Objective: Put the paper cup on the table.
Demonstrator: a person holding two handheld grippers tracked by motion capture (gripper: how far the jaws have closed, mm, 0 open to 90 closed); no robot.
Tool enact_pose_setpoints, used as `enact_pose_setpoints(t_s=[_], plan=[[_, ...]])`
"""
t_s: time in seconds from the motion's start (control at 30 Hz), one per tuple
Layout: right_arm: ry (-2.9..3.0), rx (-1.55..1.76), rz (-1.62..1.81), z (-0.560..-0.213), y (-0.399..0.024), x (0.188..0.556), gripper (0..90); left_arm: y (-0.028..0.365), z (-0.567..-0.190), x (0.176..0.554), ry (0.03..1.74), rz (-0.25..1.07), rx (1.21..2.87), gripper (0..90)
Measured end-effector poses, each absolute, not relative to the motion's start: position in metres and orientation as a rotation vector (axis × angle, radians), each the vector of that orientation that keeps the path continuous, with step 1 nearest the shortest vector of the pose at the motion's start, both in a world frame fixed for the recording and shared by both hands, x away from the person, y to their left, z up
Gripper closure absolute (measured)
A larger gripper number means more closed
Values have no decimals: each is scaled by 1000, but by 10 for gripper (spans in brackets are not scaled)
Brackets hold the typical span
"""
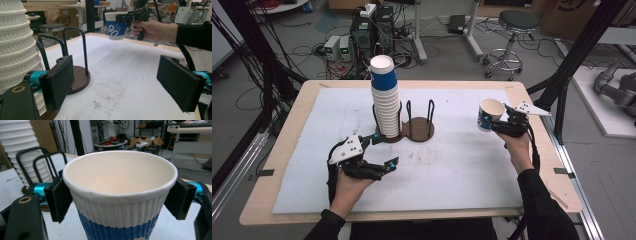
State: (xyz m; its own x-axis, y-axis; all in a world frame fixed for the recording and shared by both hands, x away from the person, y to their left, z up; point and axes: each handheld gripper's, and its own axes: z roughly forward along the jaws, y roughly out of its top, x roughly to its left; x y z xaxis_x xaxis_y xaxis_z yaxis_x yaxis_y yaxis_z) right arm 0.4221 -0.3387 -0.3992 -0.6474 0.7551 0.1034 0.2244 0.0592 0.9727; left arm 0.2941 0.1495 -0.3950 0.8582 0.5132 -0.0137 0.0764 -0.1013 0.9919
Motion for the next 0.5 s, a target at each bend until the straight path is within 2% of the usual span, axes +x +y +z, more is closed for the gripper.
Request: enact_pose_setpoints(t_s=[0.5], plan=[[1893,1071,1553,-423,-341,432,198,147,-396,294,455,389,1661,147]])
